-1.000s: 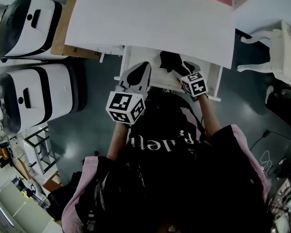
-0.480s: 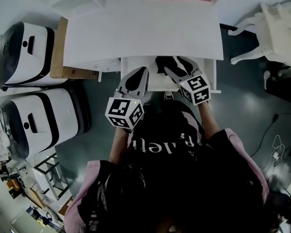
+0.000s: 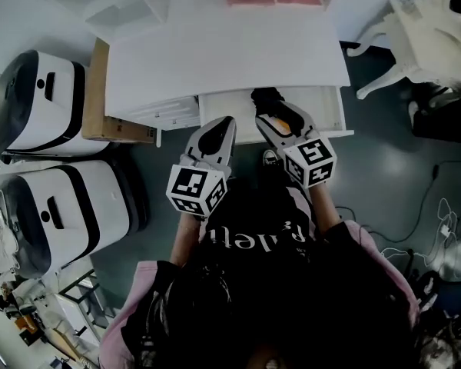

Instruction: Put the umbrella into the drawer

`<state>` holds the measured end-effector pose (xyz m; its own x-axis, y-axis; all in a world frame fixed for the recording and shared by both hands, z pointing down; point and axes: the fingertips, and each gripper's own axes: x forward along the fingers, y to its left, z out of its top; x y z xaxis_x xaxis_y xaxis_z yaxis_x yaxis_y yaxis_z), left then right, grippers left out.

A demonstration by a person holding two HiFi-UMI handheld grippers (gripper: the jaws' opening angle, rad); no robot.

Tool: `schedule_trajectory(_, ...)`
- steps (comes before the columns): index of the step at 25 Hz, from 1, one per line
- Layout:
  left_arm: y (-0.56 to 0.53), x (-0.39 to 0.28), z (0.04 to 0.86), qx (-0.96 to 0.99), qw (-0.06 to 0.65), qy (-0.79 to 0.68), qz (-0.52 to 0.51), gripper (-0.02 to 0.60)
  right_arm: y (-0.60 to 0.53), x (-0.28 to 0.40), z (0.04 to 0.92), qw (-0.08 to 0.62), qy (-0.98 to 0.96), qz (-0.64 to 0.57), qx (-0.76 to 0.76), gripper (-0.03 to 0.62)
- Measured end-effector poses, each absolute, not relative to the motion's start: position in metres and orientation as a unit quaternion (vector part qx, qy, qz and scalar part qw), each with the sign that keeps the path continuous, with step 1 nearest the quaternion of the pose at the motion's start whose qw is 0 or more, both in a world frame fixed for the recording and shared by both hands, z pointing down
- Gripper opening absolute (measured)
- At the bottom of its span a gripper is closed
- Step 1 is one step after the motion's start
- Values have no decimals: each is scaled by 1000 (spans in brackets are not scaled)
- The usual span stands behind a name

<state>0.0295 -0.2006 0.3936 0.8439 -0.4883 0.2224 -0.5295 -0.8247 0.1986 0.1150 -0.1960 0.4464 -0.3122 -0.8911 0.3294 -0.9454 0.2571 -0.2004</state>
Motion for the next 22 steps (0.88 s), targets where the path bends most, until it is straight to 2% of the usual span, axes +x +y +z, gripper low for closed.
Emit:
schedule_trajectory(10, -151, -59, 416, 961, 138, -219, 95, 15, -132, 16, 455, 48, -760, 205, 615, 284)
schedule_trajectory(16, -125, -69, 421, 965, 154, -192, 90, 15, -93, -6, 458, 63, -747, 212, 628, 277)
schedule_trajectory(17, -121, -69, 420, 966, 155, -189, 89, 15, -88, -5, 457, 64, -742, 208, 634, 248)
schedule_trajectory(18, -117, -68, 419, 967, 154, -185, 87, 17, -84, -4, 455, 64, -738, 204, 641, 154)
schedule_trajectory(19, -114, -68, 419, 967, 154, -183, 86, 15, -81, -4, 453, 64, -734, 201, 646, 110)
schedule_trajectory(22, -103, -71, 418, 968, 155, -179, 83, 15, -73, -6, 450, 63, -731, 200, 649, 104)
